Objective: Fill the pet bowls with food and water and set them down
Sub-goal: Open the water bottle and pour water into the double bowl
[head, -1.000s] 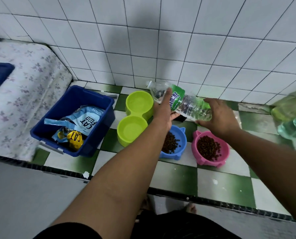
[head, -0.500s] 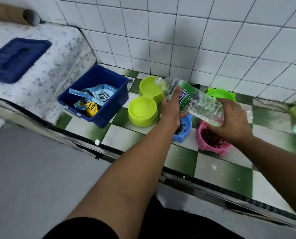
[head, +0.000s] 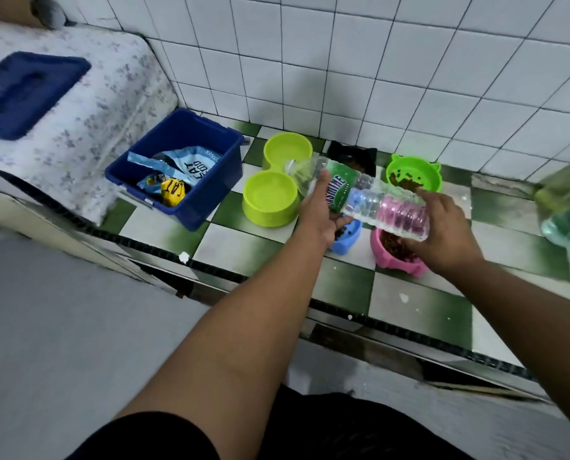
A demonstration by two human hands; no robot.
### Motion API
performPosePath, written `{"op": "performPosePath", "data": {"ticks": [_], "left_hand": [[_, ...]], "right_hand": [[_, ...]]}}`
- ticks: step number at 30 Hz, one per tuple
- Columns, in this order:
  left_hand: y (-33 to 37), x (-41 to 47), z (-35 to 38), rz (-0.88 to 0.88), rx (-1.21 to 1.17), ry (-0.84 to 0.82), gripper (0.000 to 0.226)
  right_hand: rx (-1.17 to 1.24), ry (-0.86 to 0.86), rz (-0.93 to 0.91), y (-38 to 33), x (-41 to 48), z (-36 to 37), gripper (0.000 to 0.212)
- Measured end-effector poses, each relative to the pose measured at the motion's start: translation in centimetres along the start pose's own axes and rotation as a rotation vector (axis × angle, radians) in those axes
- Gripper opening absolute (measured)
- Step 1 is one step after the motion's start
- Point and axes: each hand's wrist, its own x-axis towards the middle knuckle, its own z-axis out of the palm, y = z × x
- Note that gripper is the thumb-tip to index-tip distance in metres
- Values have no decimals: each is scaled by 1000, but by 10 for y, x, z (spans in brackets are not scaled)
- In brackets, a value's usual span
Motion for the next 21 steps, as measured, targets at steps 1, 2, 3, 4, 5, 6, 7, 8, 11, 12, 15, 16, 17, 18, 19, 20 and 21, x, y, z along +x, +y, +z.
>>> {"op": "performPosePath", "data": {"ticks": [1, 2, 3, 4, 5, 6, 7, 8, 11, 12, 15, 16, 17, 18, 19, 20, 21], "left_hand": [[0, 1, -2, -16, -10, -11, 40], [0, 0, -4, -31, -16, -16, 40], [-1, 0, -5, -40, -19, -19, 40], [-2, 0, -6, -45, -23, -24, 41], [-2, 0, -7, -50, -29, -33, 42], [-3, -1, -8, -54, -38, -41, 44], [-3, -2, -8, -58, -44, -41, 46], [-3, -3, -9, -63, -49, -41, 48], [-2, -5, -9, -76, -64, -44, 47], [-1, -6, -8, -81, -71, -49, 47], [0, -7, -8, -85, -79, -52, 49], [-1, -7, -8, -83, -80, -50, 49], [-1, -7, -8, -81, -82, -49, 49], [-1, -8, -8, -80, -84, -50, 48], [-1, -9, -8, -79, -89, -51, 47], [-1, -9, -8, -79, -95, -52, 46], [-2, -9, -9, -81, -100, -55, 46]], "right_hand": [[2, 3, 1, -1, -2, -1, 98], [5, 7, 1, -2, -3, -2, 98], [4, 9, 1, -3, -5, -3, 99], [-2, 10, 1, -3, -7, -4, 99], [-10, 11, 4, -4, -8, -4, 100], [-16, 11, 11, -4, -9, -5, 100], [-22, 10, 20, -5, -10, -6, 100], [-28, 11, 26, -6, -11, -7, 100], [-49, 32, 15, -9, -14, -10, 98], [-55, 40, 13, -9, -14, -11, 98], [-53, 56, 3, -9, -15, -13, 97], [-49, 58, -2, -9, -15, -15, 97], [-43, 58, -10, -9, -15, -16, 96], [-36, 61, -21, -9, -15, -16, 96], [-28, 66, -32, -9, -14, -17, 95], [-19, 71, -41, -9, -14, -18, 95], [-10, 77, -46, -9, -14, -18, 94]]}}
